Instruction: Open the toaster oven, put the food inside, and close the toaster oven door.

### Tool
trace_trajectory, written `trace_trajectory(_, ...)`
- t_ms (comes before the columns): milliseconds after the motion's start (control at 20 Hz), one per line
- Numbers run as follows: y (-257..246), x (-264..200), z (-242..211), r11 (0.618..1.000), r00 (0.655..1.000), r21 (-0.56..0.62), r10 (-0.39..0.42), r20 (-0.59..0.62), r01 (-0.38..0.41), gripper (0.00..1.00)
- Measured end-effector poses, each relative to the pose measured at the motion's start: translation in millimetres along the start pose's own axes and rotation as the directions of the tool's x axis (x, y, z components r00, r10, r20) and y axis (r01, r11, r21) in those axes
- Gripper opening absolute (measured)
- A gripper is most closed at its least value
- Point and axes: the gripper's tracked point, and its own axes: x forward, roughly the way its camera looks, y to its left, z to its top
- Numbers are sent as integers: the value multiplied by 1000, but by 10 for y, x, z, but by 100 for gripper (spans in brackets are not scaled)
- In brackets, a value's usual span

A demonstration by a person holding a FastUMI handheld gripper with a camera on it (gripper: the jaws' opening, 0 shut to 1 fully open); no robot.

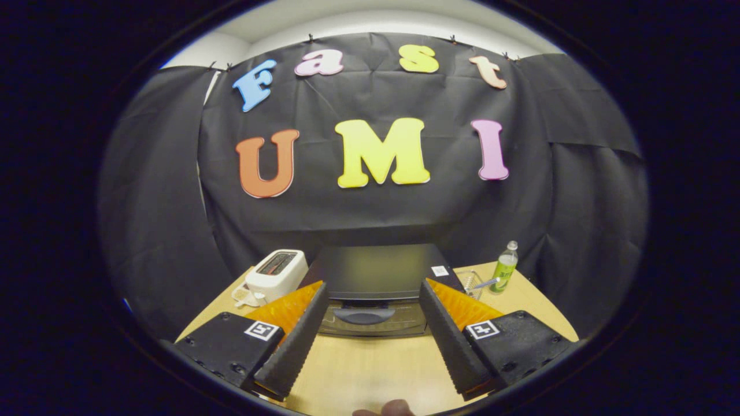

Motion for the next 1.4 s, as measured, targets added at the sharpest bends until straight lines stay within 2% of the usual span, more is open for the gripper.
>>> trace_trajectory(350, 67, 1000, -506, 1000, 995, -23, 10, -103, -12, 100)
trace_trajectory(650, 16, 1365, -820, 998, 985, -65, -32, -170, 22, 100)
trace_trajectory(1050, 37, 1154, -1018, 994, 983, -103, -39, -181, 20, 100)
trace_trajectory(1400, 26, 683, -1588, 992, 959, -128, -54, -279, 19, 100)
